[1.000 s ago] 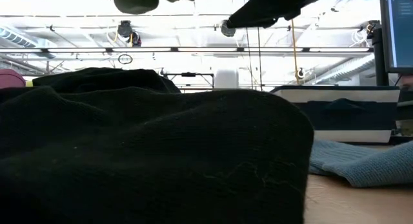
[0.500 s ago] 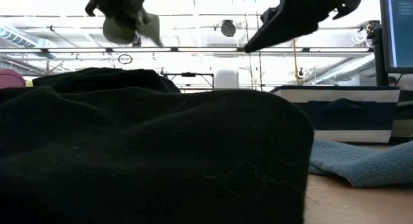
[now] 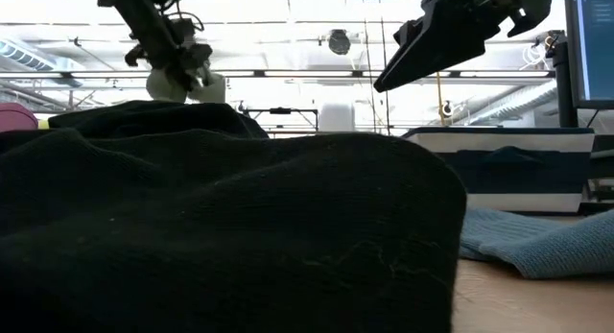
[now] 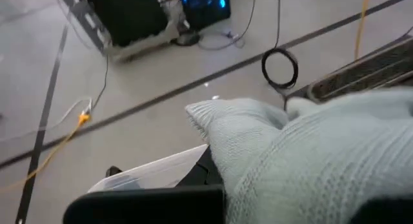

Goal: Pick & Place Cloths
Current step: Put the gray sock into the transparent container, then put the blue sock into the transparent container

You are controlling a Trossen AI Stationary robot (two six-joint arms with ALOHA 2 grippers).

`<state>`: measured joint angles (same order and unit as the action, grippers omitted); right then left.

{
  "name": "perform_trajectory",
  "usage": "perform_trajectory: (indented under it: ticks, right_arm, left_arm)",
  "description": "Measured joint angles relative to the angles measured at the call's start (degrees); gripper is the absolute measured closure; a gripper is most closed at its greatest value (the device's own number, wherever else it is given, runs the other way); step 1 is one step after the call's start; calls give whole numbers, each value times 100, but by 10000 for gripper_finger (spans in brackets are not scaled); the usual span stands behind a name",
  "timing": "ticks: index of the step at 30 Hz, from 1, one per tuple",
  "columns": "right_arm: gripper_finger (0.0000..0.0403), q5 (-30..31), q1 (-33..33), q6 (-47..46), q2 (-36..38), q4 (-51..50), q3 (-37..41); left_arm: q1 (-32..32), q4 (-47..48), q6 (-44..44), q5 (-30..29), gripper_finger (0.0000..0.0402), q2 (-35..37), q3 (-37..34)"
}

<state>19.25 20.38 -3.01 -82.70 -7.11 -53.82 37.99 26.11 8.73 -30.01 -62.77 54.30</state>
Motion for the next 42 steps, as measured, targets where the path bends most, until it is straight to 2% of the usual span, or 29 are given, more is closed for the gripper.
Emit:
perform_trajectory:
  ticks: [11,19,24,30,38,42]
  right_arm:
    - [287,5,-2,33,0,-2,0]
    - [287,11,-11,86,0,-2,0]
    - [287,11,-11,86,0,-2,0]
    - [287,-10,-13,86,0,-40,0]
    - [286,-1099,-14,385,0,-459,2]
    - [280,-1534,1,565,0,-562,2]
  left_arm:
    - [976,383,371,974,401,-1178,-4]
    - [1396,1087,673,1491,398,-1522,-4]
    - [1424,1296,682,1756,378,-1636,-7]
    - [1363,1338,551,1855,320,-1640,-4]
    - [1239,1414,377,1681,199,-1636,-4]
    - [1208,1434,198,1669,152,-1634,-4]
